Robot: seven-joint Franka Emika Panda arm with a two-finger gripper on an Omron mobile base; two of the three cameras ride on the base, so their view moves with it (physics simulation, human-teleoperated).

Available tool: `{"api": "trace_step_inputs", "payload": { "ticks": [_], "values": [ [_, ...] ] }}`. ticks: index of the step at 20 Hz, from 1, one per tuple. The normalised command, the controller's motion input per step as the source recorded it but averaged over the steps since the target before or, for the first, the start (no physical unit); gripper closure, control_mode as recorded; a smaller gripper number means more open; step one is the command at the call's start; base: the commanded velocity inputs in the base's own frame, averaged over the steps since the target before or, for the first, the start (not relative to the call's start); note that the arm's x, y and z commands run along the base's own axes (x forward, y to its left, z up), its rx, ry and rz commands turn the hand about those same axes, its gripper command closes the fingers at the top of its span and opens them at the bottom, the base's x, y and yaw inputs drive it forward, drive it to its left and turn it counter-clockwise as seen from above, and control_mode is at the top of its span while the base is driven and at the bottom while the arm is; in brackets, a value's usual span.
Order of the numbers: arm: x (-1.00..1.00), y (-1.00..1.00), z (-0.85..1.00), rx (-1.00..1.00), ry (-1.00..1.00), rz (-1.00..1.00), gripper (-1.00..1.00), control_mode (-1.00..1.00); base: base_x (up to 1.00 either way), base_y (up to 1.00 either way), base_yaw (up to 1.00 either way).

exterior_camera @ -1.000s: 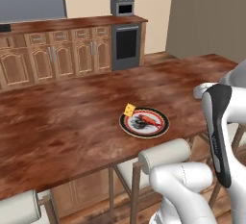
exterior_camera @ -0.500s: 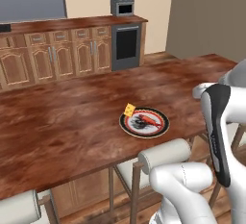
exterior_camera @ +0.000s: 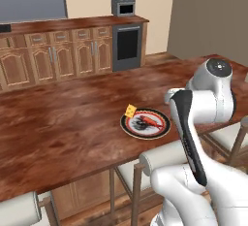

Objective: Take the cheese, fish, and bell pepper from the fridge and place them on the plate on the dining counter to create an appetizer plate.

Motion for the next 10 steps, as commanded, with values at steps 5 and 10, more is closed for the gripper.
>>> {"api": "trace_step_inputs", "payload": {
  "ticks": [5, 10],
  "values": [
    [0.52, 0.45, -0.33, 0.02, 0.17, 0.02, 1.0, -1.0, 0.0, 0.0, 0.0],
    [0.56, 0.14, -0.4, 0.11, 0.24, 0.1, 1.0, -1.0, 0.0, 0.0, 0.0]
  ]
}}
